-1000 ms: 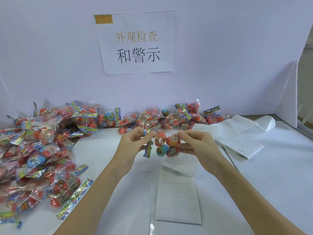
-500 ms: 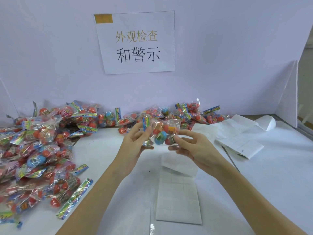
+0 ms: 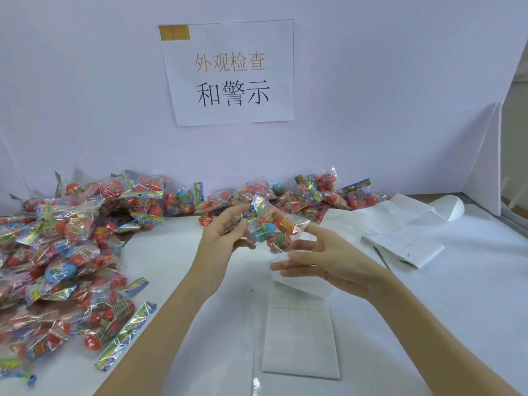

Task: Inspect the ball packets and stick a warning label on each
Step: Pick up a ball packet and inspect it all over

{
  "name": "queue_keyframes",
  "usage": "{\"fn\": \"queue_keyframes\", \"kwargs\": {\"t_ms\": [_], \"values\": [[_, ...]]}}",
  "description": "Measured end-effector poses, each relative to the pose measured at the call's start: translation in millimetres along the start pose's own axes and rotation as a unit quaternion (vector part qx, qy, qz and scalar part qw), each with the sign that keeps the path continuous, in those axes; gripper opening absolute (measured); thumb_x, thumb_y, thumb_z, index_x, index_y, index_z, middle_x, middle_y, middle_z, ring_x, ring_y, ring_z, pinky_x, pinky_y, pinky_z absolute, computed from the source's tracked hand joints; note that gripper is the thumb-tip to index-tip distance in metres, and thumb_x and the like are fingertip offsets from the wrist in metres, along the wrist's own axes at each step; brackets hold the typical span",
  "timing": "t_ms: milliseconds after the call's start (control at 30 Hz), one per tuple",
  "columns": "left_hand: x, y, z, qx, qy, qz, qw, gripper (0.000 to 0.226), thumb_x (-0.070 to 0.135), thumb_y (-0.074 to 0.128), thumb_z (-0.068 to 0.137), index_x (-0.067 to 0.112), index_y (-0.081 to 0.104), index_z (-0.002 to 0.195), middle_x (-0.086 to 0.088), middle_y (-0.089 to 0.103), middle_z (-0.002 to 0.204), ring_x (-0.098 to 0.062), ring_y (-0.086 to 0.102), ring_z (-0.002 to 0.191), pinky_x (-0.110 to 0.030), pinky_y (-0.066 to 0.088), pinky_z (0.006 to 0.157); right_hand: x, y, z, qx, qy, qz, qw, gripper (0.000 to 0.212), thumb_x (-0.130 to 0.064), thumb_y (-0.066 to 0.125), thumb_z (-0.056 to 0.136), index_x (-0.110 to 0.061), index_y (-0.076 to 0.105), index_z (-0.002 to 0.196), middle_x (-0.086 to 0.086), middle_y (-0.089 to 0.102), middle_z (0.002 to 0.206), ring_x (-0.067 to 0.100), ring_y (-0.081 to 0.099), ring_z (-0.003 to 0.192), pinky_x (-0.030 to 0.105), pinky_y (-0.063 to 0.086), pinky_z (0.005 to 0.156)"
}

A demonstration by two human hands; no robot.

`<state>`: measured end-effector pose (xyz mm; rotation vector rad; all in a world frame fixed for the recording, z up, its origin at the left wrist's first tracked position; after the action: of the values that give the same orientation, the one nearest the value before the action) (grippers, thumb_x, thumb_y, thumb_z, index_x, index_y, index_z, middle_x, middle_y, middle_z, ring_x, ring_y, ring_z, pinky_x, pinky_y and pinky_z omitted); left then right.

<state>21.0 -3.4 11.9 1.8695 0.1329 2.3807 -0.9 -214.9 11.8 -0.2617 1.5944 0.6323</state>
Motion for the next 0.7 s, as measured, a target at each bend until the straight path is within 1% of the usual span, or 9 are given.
{"fn": "queue_keyframes", "kwargs": {"t_ms": [67, 133, 233, 300, 400, 467, 533, 600, 700], "values": [[3, 2, -2, -0.017, -0.003, 0.025, 1.000, 0.038, 0.001, 0.052, 0.106, 0.028, 0.078, 0.113, 0.008, 0.073, 0.087, -0.014, 0.068, 0.076, -0.024, 0.058, 0.069, -1, 0, -1, -0.003, 0.020, -0.018, 1.000, 0.039, -0.022, 0.063, 0.105, -0.004, 0.058, 0.138, 0.024, 0.070, 0.129, 0.044, 0.070, 0.114, 0.045, 0.061, 0.093], [2, 4, -2, -0.011, -0.004, 0.046, 0.999, 0.036, 0.005, 0.053, 0.106, 0.029, 0.079, 0.110, 0.011, 0.074, 0.095, -0.013, 0.069, 0.084, -0.023, 0.058, 0.070, -1, -1, -1, 0.005, 0.033, -0.042, 0.999, 0.040, -0.031, 0.060, 0.105, -0.003, 0.064, 0.133, 0.023, 0.072, 0.125, 0.042, 0.072, 0.112, 0.042, 0.063, 0.089], [2, 8, -4, -0.001, -0.008, 0.024, 1.000, 0.023, 0.023, 0.061, 0.104, 0.033, 0.073, 0.121, -0.001, 0.071, 0.095, -0.020, 0.070, 0.085, -0.027, 0.059, 0.074, -1, -2, 0, 0.025, 0.019, -0.045, 0.998, 0.034, -0.025, 0.059, 0.106, -0.001, 0.066, 0.129, 0.021, 0.074, 0.121, 0.038, 0.074, 0.110, 0.035, 0.063, 0.082], [-1, 14, -5, -0.037, -0.041, -0.016, 0.998, 0.042, 0.036, 0.072, 0.096, 0.040, 0.058, 0.136, -0.008, 0.076, 0.106, -0.026, 0.075, 0.090, -0.032, 0.061, 0.076, -1, -6, 1, 0.048, 0.000, -0.029, 0.998, 0.030, -0.018, 0.055, 0.108, 0.001, 0.063, 0.130, 0.021, 0.075, 0.120, 0.037, 0.073, 0.111, 0.037, 0.063, 0.084], [-4, 20, -8, -0.071, -0.011, 0.029, 0.997, 0.070, 0.021, 0.081, 0.092, 0.052, 0.045, 0.143, -0.007, 0.076, 0.116, -0.026, 0.075, 0.101, -0.038, 0.063, 0.085, 0, -8, 2, 0.062, -0.003, -0.017, 0.998, 0.028, -0.012, 0.049, 0.110, -0.002, 0.061, 0.134, 0.021, 0.075, 0.121, 0.037, 0.073, 0.112, 0.042, 0.063, 0.088], [-4, 21, -8, -0.059, 0.022, 0.045, 0.997, 0.062, 0.010, 0.071, 0.098, 0.050, 0.049, 0.140, -0.005, 0.075, 0.117, -0.028, 0.076, 0.100, -0.036, 0.062, 0.087, 0, -7, 3, 0.066, -0.004, -0.034, 0.997, 0.029, -0.016, 0.050, 0.110, -0.008, 0.059, 0.136, 0.014, 0.076, 0.121, 0.035, 0.074, 0.110, 0.041, 0.063, 0.089], [-2, 16, -6, -0.029, 0.047, 0.052, 0.997, 0.044, 0.005, 0.058, 0.105, 0.041, 0.059, 0.130, -0.003, 0.074, 0.112, -0.033, 0.076, 0.094, -0.033, 0.062, 0.082, -4, -9, 3, 0.096, -0.017, -0.143, 0.985, 0.038, -0.034, 0.059, 0.105, -0.019, 0.054, 0.140, 0.003, 0.079, 0.114, 0.022, 0.076, 0.103, 0.034, 0.062, 0.088], [1, 8, -3, 0.008, 0.056, 0.071, 0.996, 0.033, 0.001, 0.048, 0.108, 0.027, 0.068, 0.113, -0.009, 0.071, 0.100, -0.040, 0.074, 0.088, -0.033, 0.062, 0.077, -7, -14, 0, 0.125, -0.014, -0.318, 0.940, 0.063, -0.058, 0.073, 0.086, -0.035, 0.050, 0.139, -0.006, 0.077, 0.106, 0.006, 0.072, 0.092, 0.025, 0.057, 0.083], [-1, 3, -2, 0.030, 0.041, 0.105, 0.993, 0.039, -0.007, 0.039, 0.107, 0.009, 0.073, 0.093, -0.023, 0.063, 0.101, -0.038, 0.072, 0.086, -0.039, 0.061, 0.076, -1, -19, -3, 0.071, 0.037, -0.503, 0.861, 0.081, -0.058, 0.088, 0.072, -0.044, 0.047, 0.140, -0.012, 0.063, 0.111, 0.003, 0.061, 0.097, 0.023, 0.049, 0.091]]}}
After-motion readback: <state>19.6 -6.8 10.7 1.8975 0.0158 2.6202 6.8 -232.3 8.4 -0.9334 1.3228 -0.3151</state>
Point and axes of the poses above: each hand's wrist, its own z-axis towards the middle knuckle, its own y-axis out of the palm, x = y × z, the point moved 4 cm from there along z, towards the middle knuckle
